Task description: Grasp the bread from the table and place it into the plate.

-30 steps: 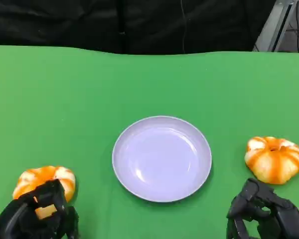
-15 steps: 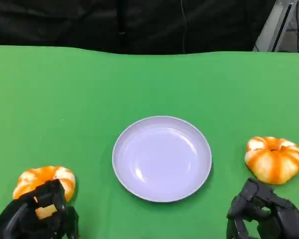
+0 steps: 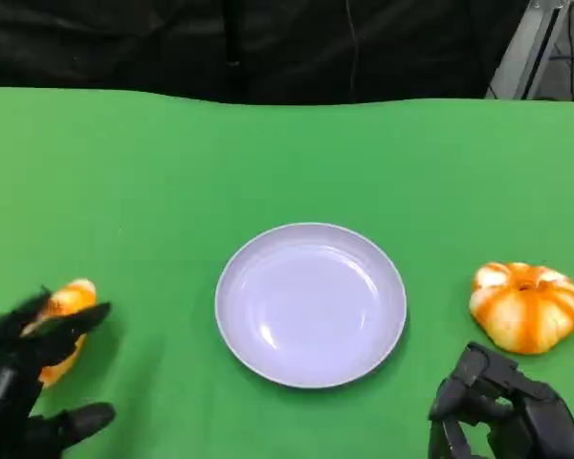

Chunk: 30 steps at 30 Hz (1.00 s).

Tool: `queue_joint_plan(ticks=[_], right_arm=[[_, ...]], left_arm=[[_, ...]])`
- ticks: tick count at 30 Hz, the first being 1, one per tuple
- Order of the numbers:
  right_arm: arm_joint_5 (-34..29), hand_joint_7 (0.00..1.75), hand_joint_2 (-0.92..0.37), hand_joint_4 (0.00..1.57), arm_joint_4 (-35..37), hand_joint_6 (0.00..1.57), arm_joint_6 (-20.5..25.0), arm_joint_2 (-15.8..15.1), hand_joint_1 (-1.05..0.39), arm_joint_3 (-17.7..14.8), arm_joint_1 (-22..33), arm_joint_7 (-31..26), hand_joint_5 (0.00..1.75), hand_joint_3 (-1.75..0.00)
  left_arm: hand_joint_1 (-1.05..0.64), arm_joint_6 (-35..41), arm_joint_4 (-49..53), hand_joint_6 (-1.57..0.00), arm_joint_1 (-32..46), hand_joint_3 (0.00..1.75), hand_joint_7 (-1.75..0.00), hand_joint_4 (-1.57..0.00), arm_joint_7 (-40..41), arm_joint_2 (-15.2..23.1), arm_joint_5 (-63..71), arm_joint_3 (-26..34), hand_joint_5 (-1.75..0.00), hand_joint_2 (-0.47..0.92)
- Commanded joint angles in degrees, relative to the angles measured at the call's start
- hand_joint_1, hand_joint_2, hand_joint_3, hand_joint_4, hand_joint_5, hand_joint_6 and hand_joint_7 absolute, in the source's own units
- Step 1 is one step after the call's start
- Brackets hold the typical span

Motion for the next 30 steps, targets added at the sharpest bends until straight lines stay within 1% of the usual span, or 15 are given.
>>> queue_joint_plan(ticks=[1, 5, 7, 10, 14, 19, 22, 30], right_arm=[[1.18, 1.54, -0.56, 0.82, 0.2, 0.75, -0.51, -0.61, -0.14, -0.88, -0.23, -0.02, 1.75, -1.2], [1.09, 1.54, -0.54, 0.82, 0.55, 0.75, -0.69, -0.42, -0.14, -1.0, -0.44, -0.32, 1.75, -1.24], [0.95, 1.54, -0.54, 0.82, 0.97, 0.75, -1.2, -0.52, -0.15, -1.06, -0.61, -0.24, 1.75, -1.24], [1.07, 1.55, -0.54, 0.82, 1.17, 0.75, -1.57, -0.5, -0.16, -0.99, -0.63, -0.08, 1.75, -1.23], [1.26, 1.55, -0.55, 0.82, 0.79, 0.74, -1.58, -0.41, -0.15, -0.74, -0.33, 0.03, 1.75, -1.22], [1.36, 1.56, -0.56, 0.81, 0.82, 0.73, -1.67, -0.44, -0.15, -0.7, -0.34, 0.12, 1.75, -1.22], [1.14, 1.56, -0.56, 0.82, 0.0, 0.74, -0.49, -0.35, -0.16, -0.65, -0.13, -0.37, 1.75, -1.21], [1.07, 1.55, -0.56, 0.82, 0.47, 0.74, -1.09, -0.3, -0.15, -0.58, -0.43, -0.36, 1.75, -1.2]], left_arm=[[-0.96, 4.58, 2.05, -0.34, -2.3, 0.34, 0.0, -0.04, 4.49, 5.15, 5.16, -2.05, 0.0, 0.92], [-1.01, 11.31, 2.32, -0.3, -4.03, 0.36, 0.0, -0.05, 0.61, 7.68, 8.18, -5.96, -0.01, 0.92], [-1.01, 12.66, 2.74, -0.31, -4.7, 0.31, -0.01, -0.08, -0.59, 8.2, 7.6, -7.44, -0.02, 0.92], [-1.01, 13.84, 3.91, -0.32, -5.66, 0.3, -0.01, -0.1, -0.85, 8.69, 7.28, -9.52, -0.03, 0.92], [-1.0, 13.32, 7.29, -0.34, -7.74, 0.3, -0.01, -0.13, 0.14, 9.21, 7.12, -12.8, -0.04, 0.92], [-1.0, 13.55, 8.1, -0.34, -8.32, 0.31, -0.01, -0.13, 1.06, 9.95, 6.26, -14.29, -0.03, 0.92], [-0.98, 13.36, 10.37, -0.33, -9.73, 0.31, -0.01, -0.13, 0.96, 9.2, 5.16, -15.61, -0.03, 0.92], [-0.95, 13.73, 15.68, -0.35, -13.39, 0.32, -0.01, -0.14, 1.75, 8.5, 3.48, -18.42, -0.02, 0.92]])
